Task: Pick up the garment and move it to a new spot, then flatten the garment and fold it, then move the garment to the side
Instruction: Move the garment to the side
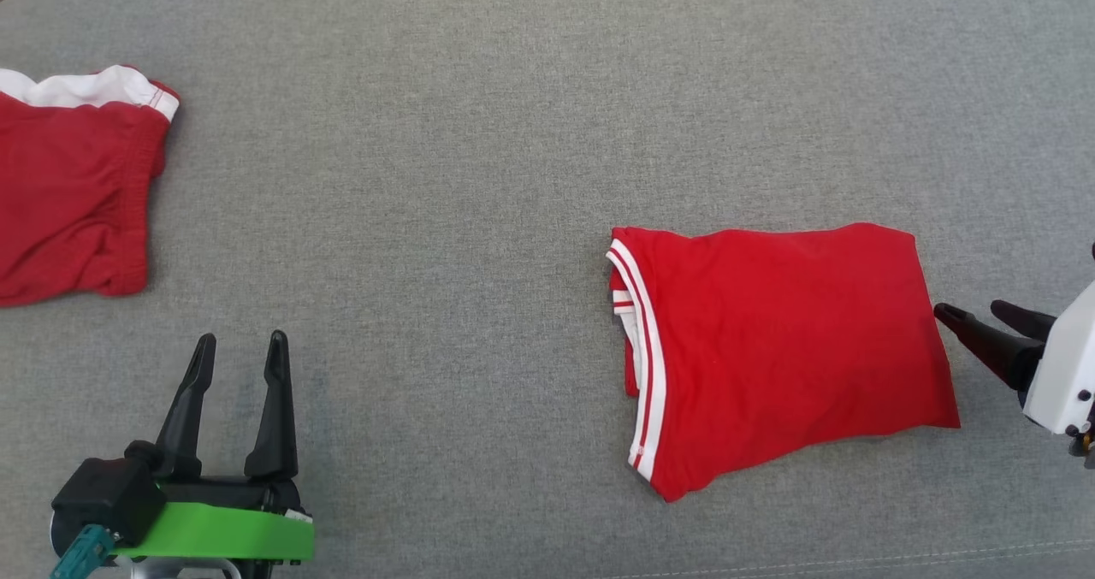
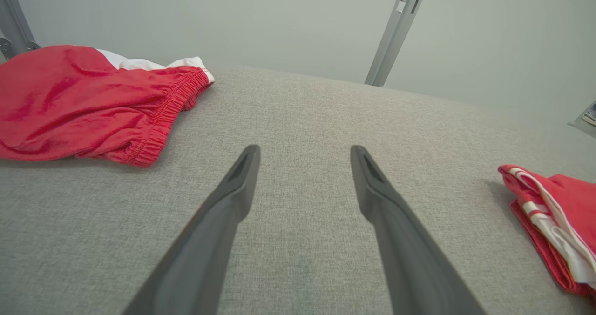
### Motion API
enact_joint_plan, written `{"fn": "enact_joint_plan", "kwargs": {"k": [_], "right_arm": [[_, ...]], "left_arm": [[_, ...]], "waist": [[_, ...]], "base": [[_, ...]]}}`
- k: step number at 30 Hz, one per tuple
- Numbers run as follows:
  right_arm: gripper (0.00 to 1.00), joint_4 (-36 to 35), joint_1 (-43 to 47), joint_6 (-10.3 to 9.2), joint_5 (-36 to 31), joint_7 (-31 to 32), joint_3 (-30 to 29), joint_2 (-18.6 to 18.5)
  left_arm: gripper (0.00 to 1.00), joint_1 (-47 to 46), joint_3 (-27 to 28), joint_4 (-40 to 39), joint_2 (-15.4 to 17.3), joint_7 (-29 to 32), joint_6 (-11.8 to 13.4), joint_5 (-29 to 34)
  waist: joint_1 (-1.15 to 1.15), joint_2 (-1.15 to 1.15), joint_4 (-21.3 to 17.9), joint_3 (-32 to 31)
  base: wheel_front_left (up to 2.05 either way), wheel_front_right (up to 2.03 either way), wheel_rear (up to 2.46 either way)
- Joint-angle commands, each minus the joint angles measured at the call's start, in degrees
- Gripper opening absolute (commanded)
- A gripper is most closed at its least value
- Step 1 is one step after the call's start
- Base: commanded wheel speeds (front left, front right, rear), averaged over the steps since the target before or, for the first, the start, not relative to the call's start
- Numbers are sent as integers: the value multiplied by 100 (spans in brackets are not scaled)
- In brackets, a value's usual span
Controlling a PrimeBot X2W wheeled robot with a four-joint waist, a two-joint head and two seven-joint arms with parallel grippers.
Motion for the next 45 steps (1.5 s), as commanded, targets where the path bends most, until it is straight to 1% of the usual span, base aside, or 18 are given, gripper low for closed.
{"fn": "enact_joint_plan", "kwargs": {"k": [1,5,11,12,13,16,20,23,29,34,35,37,38,40,41,45], "right_arm": [[100,-26,17,2,-60,43,0,48],[100,139,-187,2,-178,164,140,253],[100,688,-512,2,-514,134,314,471],[32,738,-545,2,-501,126,377,495],[0,782,-575,2,-444,100,414,532],[0,884,-632,2,-205,69,546,506],[0,978,-642,2,-69,-41,553,474],[0,1072,-629,1,-32,-187,545,471],[0,1330,-580,1,-6,-562,571,454],[0,1581,-548,0,-203,-1118,600,309],[0,1581,-548,0,-203,-1118,600,309],[0,1710,-613,0,-311,-1391,713,242],[0,1774,-716,0,-377,-1590,733,216],[0,1905,-905,0,-611,-1898,944,47],[0,2007,-1033,-1,-656,-2054,1015,40],[0,2379,-1768,-1,-910,-2561,1200,-107]], "left_arm": [[100,-106,21,3,-26,-14,-28,49],[100,-195,32,34,-32,-14,-64,84],[100,-341,-7,93,-58,-14,-128,162],[100,-352,-6,94,-59,-14,-134,174],[100,-348,7,99,-64,-14,-139,188],[100,-286,79,111,-74,-14,-140,219],[100,-221,117,67,-48,-14,-129,254],[100,-189,121,29,14,-5,-123,266],[100,-161,153,-116,161,94,-78,290],[100,-122,186,-345,314,248,-45,311],[100,-122,186,-345,314,248,-45,311],[100,-131,203,-454,377,320,-33,315],[100,-144,208,-506,401,349,-26,315],[100,-190,200,-611,469,450,-14,338],[100,-239,186,-665,515,499,-16,355],[100,-420,98,-893,628,716,-54,417]], "waist": [[0,0,-34,114],[0,0,-11,214],[0,0,96,284],[0,0,114,286],[0,0,125,286],[0,0,108,268],[0,0,-51,233],[0,0,-252,215],[0,0,-774,227],[0,0,-1239,325],[0,0,-1239,325],[0,0,-1417,396],[0,0,-1503,438],[0,0,-1646,547],[0,0,-1706,618],[0,0,-1829,972]], "base": [[0,0,0],[0,0,0],[0,0,0],[0,0,0],[0,0,0],[0,0,0],[0,0,0],[0,0,0],[0,0,0],[0,0,0],[0,0,0],[0,0,0],[0,0,0],[0,0,0],[0,0,0],[0,0,0]]}}
